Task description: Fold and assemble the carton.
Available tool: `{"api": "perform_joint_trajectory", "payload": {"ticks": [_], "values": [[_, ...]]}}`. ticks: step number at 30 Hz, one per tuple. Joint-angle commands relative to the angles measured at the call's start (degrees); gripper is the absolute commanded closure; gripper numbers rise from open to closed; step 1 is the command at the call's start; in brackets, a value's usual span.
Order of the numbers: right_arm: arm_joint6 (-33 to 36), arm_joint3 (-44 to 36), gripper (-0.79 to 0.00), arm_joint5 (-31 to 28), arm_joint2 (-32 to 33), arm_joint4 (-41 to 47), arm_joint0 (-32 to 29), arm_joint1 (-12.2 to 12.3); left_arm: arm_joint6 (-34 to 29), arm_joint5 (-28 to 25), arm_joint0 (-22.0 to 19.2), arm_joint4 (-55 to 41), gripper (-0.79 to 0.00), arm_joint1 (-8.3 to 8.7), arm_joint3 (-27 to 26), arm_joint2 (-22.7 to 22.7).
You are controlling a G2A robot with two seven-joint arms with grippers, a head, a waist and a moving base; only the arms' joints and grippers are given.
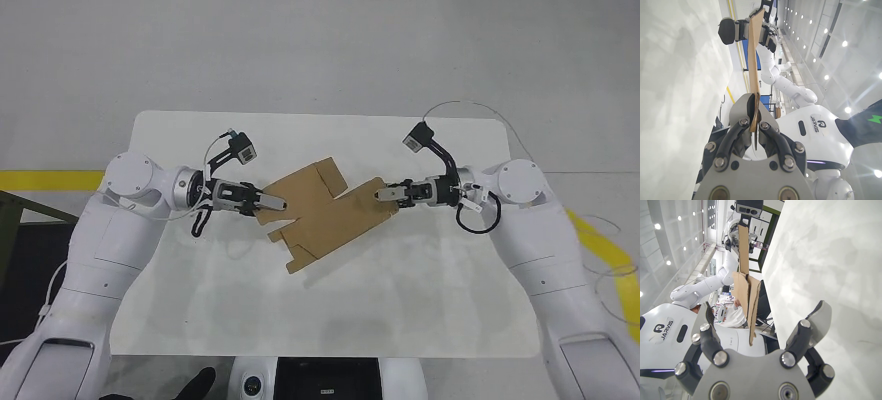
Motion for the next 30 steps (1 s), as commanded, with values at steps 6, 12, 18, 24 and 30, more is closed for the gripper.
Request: {"api": "perform_joint_trajectory", "payload": {"ticks": [6,12,18,24,30], "values": [[-0.12,-0.86,-0.785,-0.12,-3.28,3.34,0.43,0.52,0.0,-0.45,-0.18,-0.78,0.0,0.71,0.16,1.54],[0.71,-1.29,-0.785,0.7,-5.96,4.18,1.48,1.09,0.0,-1.33,-0.85,-0.22,0.0,1.08,1.06,2.37],[0.18,-0.79,-0.634,0.18,-8.28,5.05,2.39,1.49,0.0,-1.56,-1.37,-0.95,0.0,1.14,1.6,3.07],[-0.21,-0.65,-0.416,-0.21,-10.12,6.71,3.12,1.82,0.0,-1.73,-1.74,-1.27,0.0,1.23,2.09,3.59],[-0.63,0.17,-0.311,-0.63,-11.55,7.09,3.93,2.23,0.0,-1.75,-2.01,-1.55,0.0,1.33,2.73,4.11]]}}
